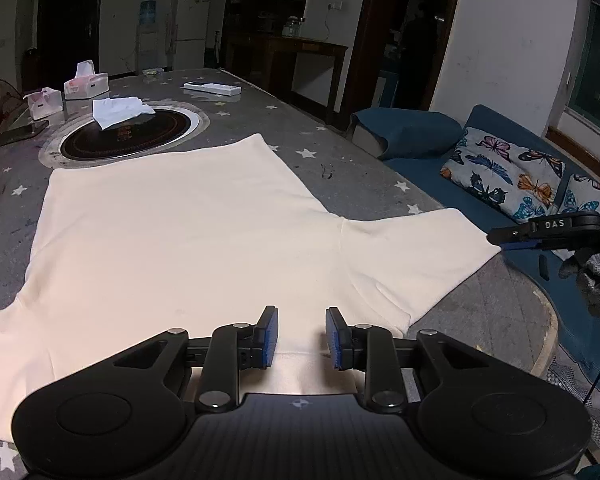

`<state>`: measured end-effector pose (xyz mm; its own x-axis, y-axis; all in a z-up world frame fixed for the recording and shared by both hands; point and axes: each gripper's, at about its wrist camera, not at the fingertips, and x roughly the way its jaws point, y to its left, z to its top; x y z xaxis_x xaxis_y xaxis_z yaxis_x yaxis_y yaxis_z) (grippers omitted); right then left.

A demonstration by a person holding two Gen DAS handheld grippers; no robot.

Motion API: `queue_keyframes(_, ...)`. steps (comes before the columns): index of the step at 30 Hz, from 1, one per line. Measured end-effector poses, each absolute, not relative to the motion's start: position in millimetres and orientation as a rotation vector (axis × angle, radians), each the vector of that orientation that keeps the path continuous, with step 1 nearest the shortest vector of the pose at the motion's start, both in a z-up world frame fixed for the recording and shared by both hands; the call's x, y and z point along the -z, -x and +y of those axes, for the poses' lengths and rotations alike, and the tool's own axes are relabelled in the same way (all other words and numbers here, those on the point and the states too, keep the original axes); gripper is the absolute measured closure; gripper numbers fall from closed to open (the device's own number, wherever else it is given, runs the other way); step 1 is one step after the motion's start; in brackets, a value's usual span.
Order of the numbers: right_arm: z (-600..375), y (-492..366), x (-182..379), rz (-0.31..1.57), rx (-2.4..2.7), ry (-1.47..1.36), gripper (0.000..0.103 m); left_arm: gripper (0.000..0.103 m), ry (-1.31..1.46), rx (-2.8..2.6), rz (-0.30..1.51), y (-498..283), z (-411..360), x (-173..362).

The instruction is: Fold clothes

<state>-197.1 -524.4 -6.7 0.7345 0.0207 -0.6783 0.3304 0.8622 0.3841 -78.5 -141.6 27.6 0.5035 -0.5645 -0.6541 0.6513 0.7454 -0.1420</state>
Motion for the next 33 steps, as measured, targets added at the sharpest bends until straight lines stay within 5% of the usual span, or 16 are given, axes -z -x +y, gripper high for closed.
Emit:
queue_keyframes(9, -553.2, 209.7, 36.5, 0.677, 0.100, -0.836, 0.059, 0.067, -0.145, 0.751, 0.720, 79.5, -152.3, -33.2)
queue_keyframes(17, -555.7, 215.8, 33.3, 0.590, 0.124, -0.876, 0.093, 0.067, -0.179, 0.789, 0.728, 85.2, -165.4, -29.0)
queue_keyframes(33, -463.7, 146.0, -84.1, 0.471, -0.208, -0.633, 0.095, 0.067, -0.163, 0.823, 0.721, 90.7, -162.9, -22.7)
